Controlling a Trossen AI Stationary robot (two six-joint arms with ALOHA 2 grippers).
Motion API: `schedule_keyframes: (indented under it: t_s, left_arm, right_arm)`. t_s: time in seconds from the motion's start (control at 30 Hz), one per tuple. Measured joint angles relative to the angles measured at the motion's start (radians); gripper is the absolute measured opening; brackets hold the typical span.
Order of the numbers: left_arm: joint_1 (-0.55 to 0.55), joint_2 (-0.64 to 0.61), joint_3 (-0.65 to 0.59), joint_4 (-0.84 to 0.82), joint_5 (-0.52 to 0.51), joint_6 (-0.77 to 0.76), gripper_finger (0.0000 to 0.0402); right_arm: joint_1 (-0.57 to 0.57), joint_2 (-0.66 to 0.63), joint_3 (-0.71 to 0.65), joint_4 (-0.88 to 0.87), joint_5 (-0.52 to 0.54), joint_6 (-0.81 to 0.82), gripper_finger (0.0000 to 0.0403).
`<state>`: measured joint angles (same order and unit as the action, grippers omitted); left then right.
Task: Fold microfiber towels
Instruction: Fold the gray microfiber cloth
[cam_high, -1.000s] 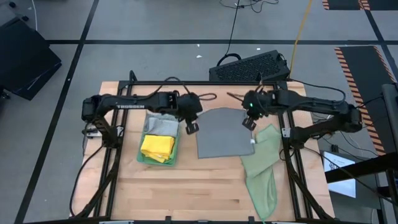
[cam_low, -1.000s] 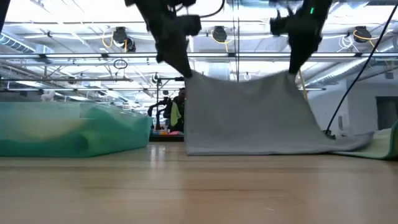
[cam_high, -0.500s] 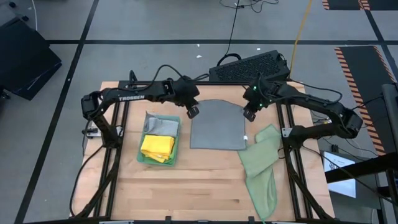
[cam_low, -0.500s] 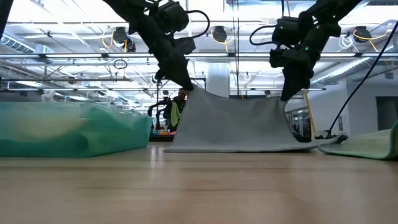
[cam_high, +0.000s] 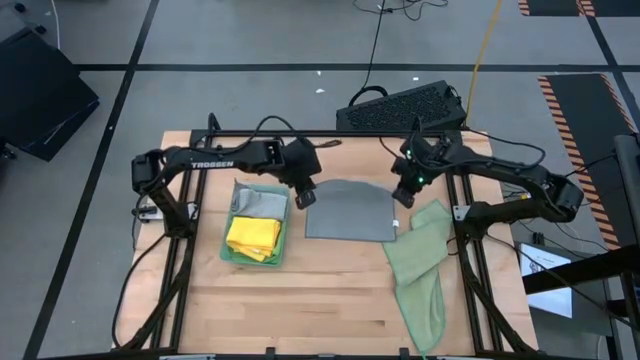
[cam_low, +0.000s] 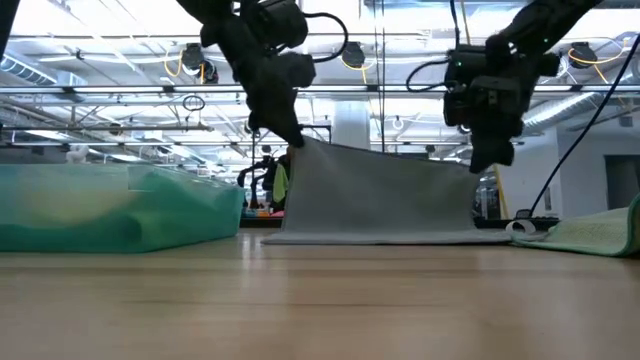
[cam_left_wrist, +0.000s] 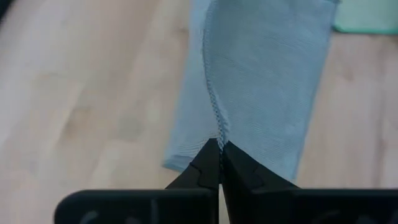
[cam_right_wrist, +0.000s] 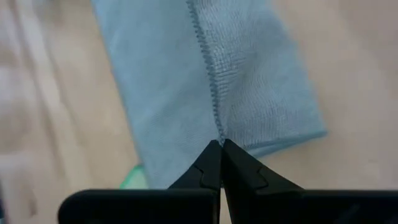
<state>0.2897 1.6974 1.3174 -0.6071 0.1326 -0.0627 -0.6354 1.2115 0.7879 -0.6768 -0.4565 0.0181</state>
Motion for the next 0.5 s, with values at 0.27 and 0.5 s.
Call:
schedule_keyframes:
  t_s: [0.27,0.5]
  left_arm:
    - [-0.066,0.0,0.0,-0.054,0.008,0.006,0.0007]
    - [-0.111,0.001,-0.11,0.007,0.009,-0.028,0.0006]
  right_arm:
    - [0.065,0.0,-0.081,0.033,-0.07,0.067,0.0]
    - [0.13,0.0,-0.131,0.048,-0.073,0.09,0.0]
